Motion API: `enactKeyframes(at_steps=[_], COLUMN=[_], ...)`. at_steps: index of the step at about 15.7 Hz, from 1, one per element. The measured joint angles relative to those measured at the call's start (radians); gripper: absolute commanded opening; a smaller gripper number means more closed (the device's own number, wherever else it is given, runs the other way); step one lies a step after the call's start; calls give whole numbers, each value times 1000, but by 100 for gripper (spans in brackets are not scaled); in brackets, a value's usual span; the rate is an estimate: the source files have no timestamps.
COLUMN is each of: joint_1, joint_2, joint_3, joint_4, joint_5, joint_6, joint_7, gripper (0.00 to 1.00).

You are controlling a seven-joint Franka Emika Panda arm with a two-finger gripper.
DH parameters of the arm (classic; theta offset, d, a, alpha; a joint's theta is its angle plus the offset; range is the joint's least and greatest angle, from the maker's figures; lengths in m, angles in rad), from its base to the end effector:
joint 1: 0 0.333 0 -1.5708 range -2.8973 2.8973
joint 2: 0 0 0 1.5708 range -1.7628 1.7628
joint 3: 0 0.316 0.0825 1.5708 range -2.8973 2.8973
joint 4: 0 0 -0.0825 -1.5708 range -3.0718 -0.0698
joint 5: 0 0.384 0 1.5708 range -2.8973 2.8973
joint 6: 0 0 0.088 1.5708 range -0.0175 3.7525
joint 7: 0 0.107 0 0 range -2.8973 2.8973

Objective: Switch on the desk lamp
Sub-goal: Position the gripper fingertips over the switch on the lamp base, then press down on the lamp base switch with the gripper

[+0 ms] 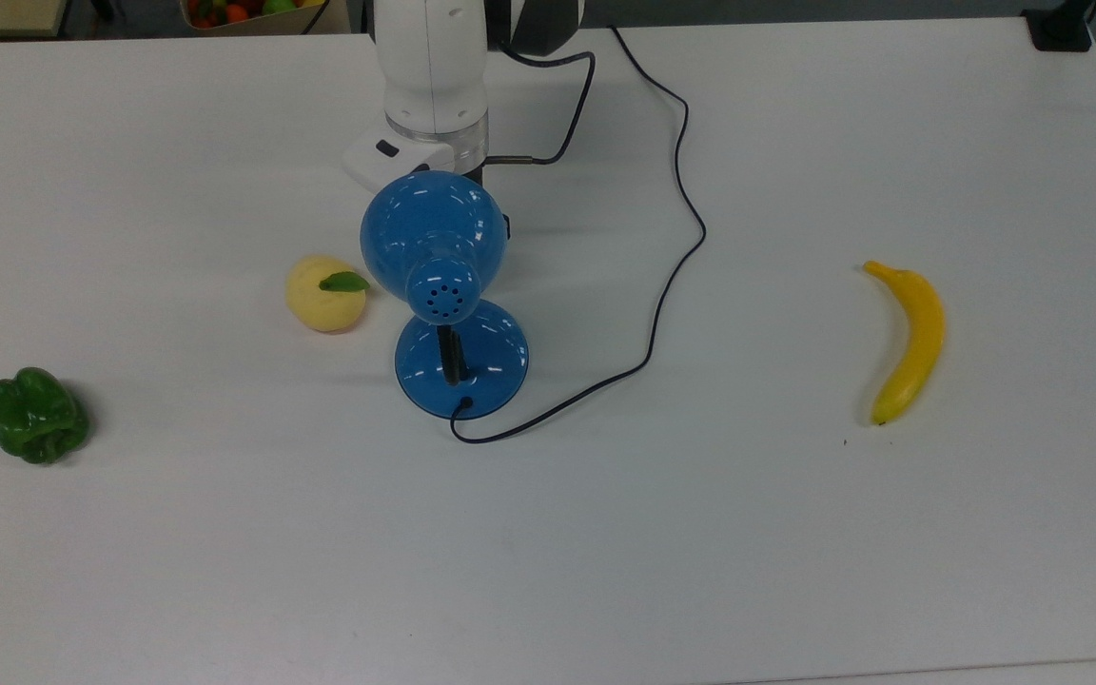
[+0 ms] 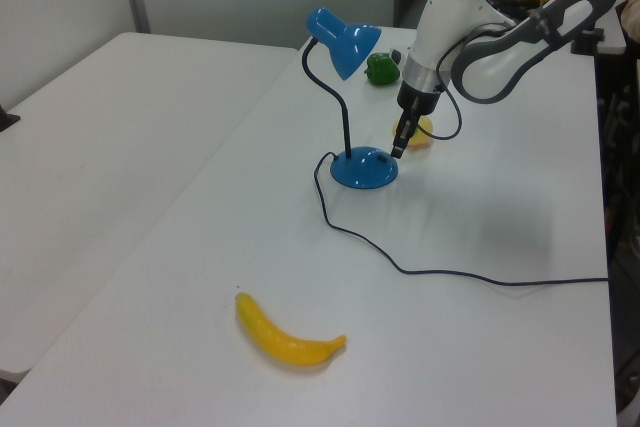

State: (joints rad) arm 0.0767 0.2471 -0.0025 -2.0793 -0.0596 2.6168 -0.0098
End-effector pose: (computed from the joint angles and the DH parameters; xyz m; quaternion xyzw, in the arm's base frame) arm 0.6065 0.0465 0.3386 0.9872 0.0649 0.1452 0.0141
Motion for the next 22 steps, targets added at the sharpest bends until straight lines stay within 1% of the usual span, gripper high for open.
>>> enactKeyframes(at_steps=[3,11,15,22], joint_1=[1,2,3,3], joint_2=[8,22,36,44], joint_3=[0,0,0,0], joint_4=[6,24,28,30], joint_5=[0,0,0,0], joint_6=[30,36,71,74], joint_7=[0,0,0,0], gripper=[0,0,0,0])
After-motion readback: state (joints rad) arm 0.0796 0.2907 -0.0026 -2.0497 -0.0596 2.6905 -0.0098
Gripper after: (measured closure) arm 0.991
